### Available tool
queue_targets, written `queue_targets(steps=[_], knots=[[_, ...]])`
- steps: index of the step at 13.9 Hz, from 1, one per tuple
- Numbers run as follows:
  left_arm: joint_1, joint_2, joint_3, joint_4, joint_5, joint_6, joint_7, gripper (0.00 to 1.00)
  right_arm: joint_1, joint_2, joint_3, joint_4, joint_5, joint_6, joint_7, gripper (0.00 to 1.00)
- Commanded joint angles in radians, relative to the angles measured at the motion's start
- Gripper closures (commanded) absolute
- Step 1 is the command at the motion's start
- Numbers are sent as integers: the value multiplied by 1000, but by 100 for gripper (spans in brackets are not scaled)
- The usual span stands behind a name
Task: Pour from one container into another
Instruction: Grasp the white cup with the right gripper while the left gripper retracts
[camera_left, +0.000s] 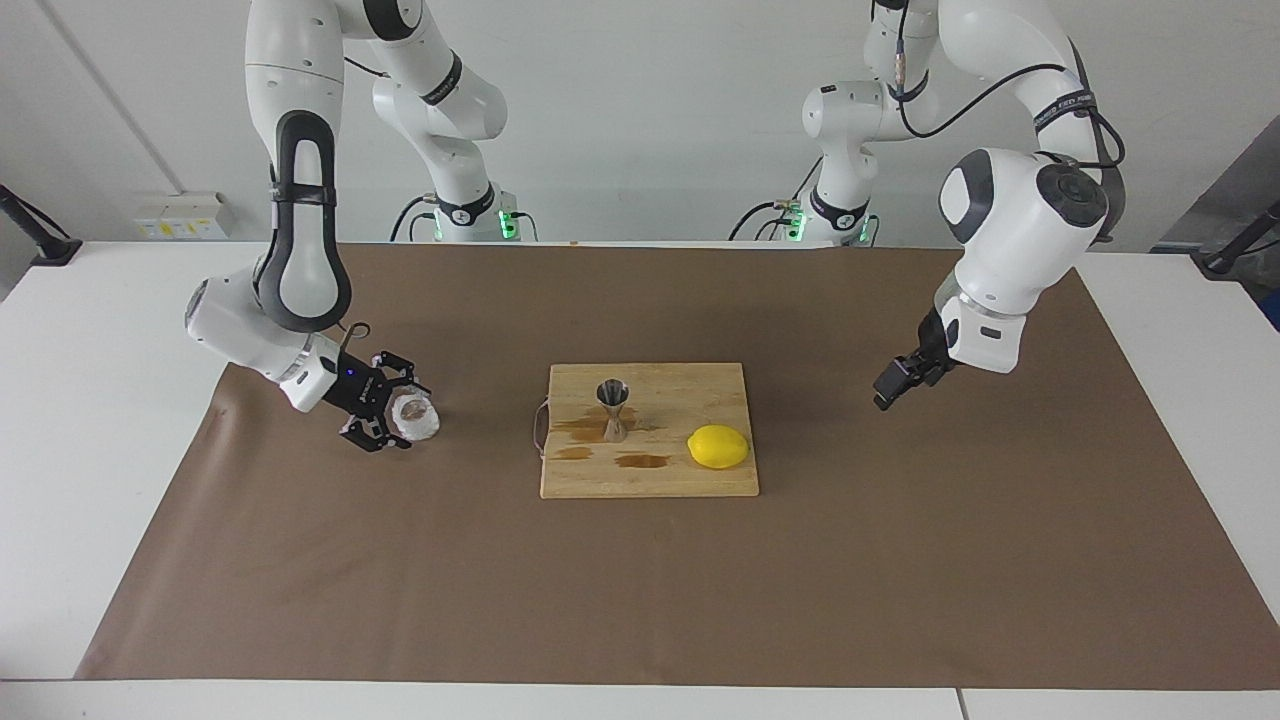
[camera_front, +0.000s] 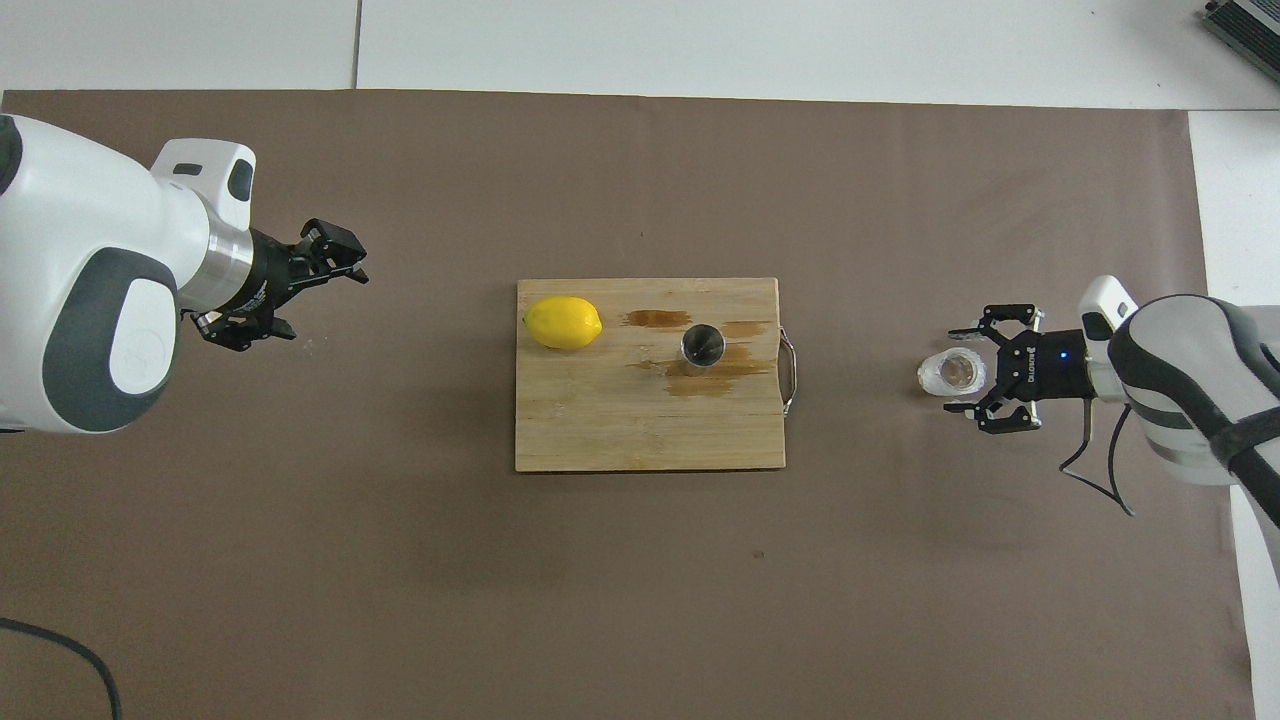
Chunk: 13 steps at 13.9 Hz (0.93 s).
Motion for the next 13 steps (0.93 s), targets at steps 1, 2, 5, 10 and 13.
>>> queue_targets(steps=[1,2,5,10,13], knots=[[31,-39,-1,4,24,-34,148,0,-4,2,5,-6,31,13,-50,0],[40,-51,0,4,24,-38,162,0,-4,2,4,-6,31,14,-50,0],[42,-82,15,5,24,-51,225,0,-4,2,5,-15,30,46,-53,0],[42,-136,53,63,24,-139,286,0,27,2,7,-31,31,86,-50,26],[43,-137,56,128,47,-218,344,0,27,2,7,-31,31,76,-52,33]])
